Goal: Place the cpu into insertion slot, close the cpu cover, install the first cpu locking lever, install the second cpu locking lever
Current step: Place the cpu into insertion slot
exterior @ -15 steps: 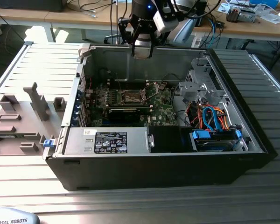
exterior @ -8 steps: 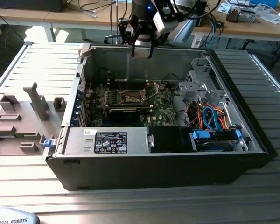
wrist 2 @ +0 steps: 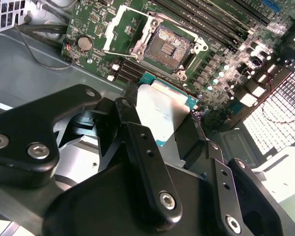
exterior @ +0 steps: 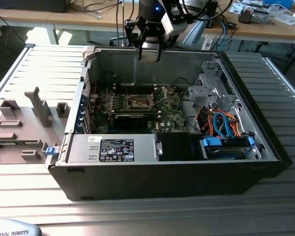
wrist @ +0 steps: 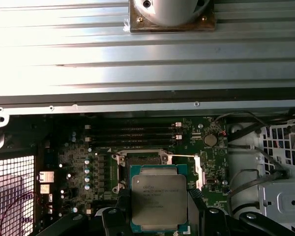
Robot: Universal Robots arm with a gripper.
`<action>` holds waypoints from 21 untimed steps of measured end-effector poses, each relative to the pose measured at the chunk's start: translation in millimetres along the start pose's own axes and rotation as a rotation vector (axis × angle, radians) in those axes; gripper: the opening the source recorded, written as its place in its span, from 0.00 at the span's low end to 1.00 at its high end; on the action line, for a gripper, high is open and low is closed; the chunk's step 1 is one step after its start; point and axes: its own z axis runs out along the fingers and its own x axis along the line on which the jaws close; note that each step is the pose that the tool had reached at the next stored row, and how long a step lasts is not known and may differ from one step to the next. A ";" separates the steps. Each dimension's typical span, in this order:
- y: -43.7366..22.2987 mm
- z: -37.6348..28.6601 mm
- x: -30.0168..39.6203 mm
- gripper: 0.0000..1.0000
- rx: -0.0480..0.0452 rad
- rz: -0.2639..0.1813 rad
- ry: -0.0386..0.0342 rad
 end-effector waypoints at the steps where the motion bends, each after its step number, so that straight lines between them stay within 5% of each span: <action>1: 0.0 0.2 0.0 0.54 0.0000 0.000 0.0001; 21: -0.3 3.6 -0.1 0.54 0.0000 0.000 0.0000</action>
